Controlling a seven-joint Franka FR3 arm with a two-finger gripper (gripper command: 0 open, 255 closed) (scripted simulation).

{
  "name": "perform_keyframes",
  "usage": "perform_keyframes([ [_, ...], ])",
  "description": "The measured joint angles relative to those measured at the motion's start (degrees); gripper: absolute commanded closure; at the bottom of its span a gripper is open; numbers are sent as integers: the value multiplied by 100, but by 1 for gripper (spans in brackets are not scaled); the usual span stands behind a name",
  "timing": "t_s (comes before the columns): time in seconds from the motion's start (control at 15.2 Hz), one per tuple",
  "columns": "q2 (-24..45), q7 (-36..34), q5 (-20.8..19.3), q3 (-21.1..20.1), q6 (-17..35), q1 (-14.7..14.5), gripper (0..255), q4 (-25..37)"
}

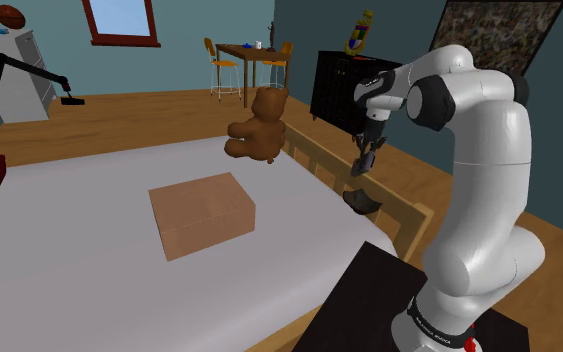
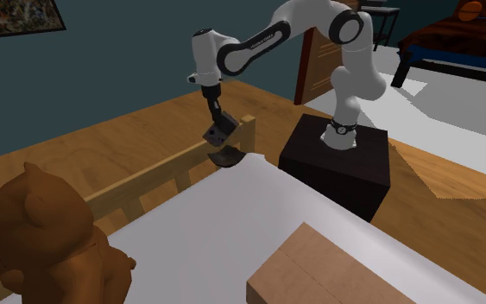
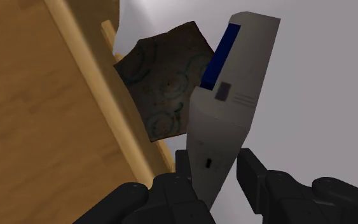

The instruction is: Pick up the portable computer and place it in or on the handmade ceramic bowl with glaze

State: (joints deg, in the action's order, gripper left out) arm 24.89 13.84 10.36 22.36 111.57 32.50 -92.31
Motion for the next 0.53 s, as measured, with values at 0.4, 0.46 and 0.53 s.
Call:
perform_keyframes([
  [0.4,152,416,76,83,50,316,255,72],
  [0.46,162,434,84,81,115,320,255,13],
  [0.53,194,437,98,72,171,320,255,-12],
])
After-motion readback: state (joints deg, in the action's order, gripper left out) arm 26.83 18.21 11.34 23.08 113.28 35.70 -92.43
